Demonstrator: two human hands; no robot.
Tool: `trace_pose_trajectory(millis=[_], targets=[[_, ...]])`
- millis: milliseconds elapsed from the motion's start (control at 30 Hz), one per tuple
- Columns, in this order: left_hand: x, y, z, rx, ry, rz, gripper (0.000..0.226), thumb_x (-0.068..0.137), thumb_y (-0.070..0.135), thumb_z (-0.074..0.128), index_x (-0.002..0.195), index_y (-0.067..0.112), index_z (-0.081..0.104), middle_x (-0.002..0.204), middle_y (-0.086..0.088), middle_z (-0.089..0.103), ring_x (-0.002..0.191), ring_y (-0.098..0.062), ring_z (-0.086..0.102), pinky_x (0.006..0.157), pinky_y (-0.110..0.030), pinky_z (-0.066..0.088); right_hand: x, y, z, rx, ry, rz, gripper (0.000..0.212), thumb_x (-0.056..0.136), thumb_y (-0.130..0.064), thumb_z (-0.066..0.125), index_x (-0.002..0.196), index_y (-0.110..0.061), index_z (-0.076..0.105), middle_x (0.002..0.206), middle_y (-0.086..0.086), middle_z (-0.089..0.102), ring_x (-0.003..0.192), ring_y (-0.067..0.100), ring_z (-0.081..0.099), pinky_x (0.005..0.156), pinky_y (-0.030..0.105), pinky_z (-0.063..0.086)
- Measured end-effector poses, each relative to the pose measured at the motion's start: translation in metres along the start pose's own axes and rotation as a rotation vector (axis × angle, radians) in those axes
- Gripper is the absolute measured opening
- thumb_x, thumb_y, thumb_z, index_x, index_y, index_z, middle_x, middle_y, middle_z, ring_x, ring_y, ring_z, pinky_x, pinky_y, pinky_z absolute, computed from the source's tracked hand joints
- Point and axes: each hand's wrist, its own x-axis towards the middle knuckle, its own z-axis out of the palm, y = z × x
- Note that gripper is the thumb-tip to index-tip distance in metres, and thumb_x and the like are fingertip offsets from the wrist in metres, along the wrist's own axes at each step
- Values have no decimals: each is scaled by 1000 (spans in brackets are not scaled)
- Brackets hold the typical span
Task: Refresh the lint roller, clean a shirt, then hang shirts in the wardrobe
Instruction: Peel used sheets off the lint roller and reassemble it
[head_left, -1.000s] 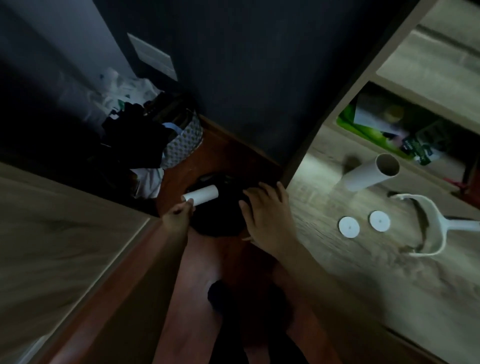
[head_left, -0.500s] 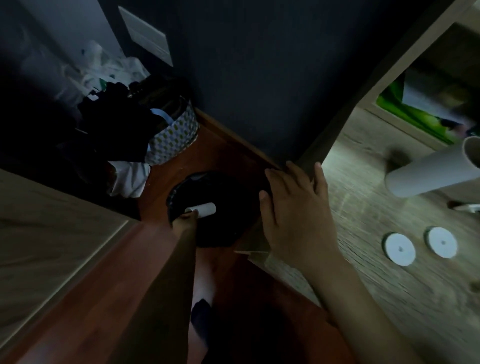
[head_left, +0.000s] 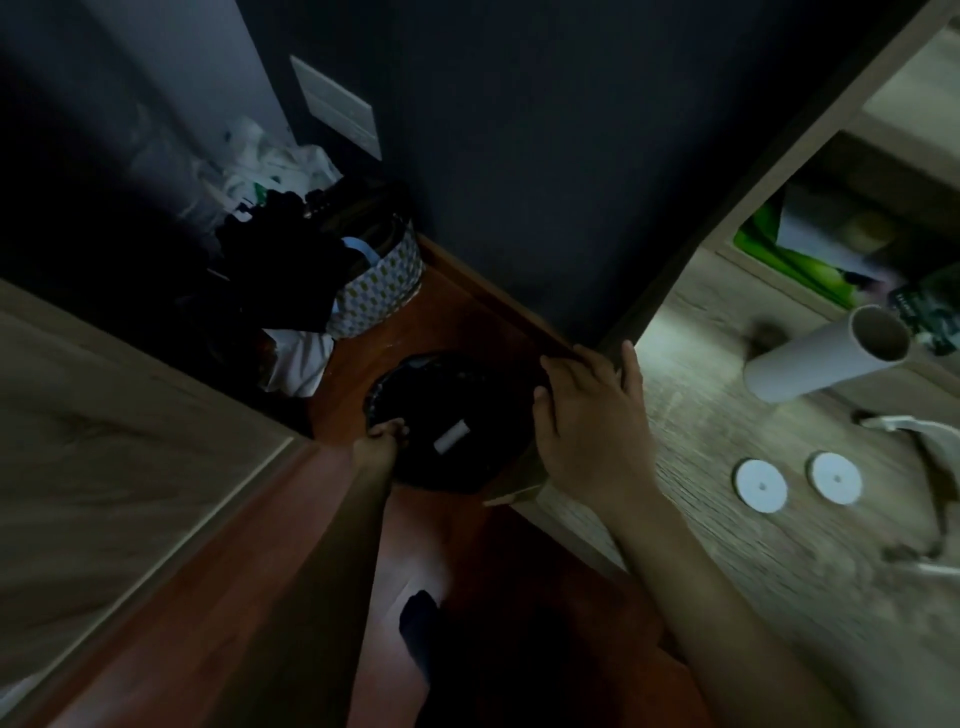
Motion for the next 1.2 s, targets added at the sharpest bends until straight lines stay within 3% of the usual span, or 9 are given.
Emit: trace_pose_trajectory(millis=[167,367,433,533,667,800,933,1100,1200], targets=[[-92,31,-10,-42,-10,112,19,97,17,54,104,8,69,98,-7,70,92,-20,66,95,-39,51,0,1,-4,54,-23,15,46,99,-33,25,132,-16,52,127,-1,59,134,17,36,118,37,-7],[-205,80,-17,-10,-100,302,23,100,15,47,113,8,65,105,-9,67,98,-21,64,94,-33,49,-14,9,-19,232,-46,27,44,101,-29,27,136,-12,47,145,3,43,143,18,21,118,30,-3],[-239,93,-15,-14,-131,328,23,100,13,46,113,7,65,105,-9,67,98,-21,65,93,-32,49,-26,13,-29,389,-56,56,41,102,-28,30,136,-13,47,148,2,39,143,15,18,118,30,6],[-279,108,-7,13,-194,376,20,99,11,48,108,12,66,106,-8,68,97,-19,65,90,-29,49,-49,21,-54,631,7,145,36,100,-24,36,132,-17,51,144,0,43,136,14,31,109,25,26],[-315,120,24,103,-291,528,19,98,7,50,108,12,65,105,-8,69,98,-21,66,92,-31,52,-86,46,-89,733,207,150,31,99,-21,39,124,-17,57,128,-1,56,120,12,48,98,19,34],[-347,126,77,225,-344,668,23,97,12,53,117,11,63,105,-4,69,97,-16,66,82,-20,52,-105,88,-112,702,390,185,31,98,-24,35,115,-18,60,118,-3,60,111,10,52,93,13,36],[-361,123,134,300,-376,759,36,93,13,60,129,14,55,116,-6,65,105,-15,62,94,-32,51,-106,135,-127,655,439,205,27,98,-20,39,114,-14,60,116,1,61,107,10,52,88,17,35],[-355,117,193,529,-390,934,74,88,23,68,149,12,29,151,-5,39,133,-18,42,108,-30,37,-93,196,-116,528,318,247,34,95,-31,40,121,-16,56,112,6,63,101,25,57,89,27,36],[-348,118,216,651,-378,1005,84,84,23,73,150,12,24,153,-4,34,139,-18,34,104,-17,27,-88,223,-107,434,206,323,37,94,-25,49,128,-14,53,127,8,56,118,27,49,99,37,36]])
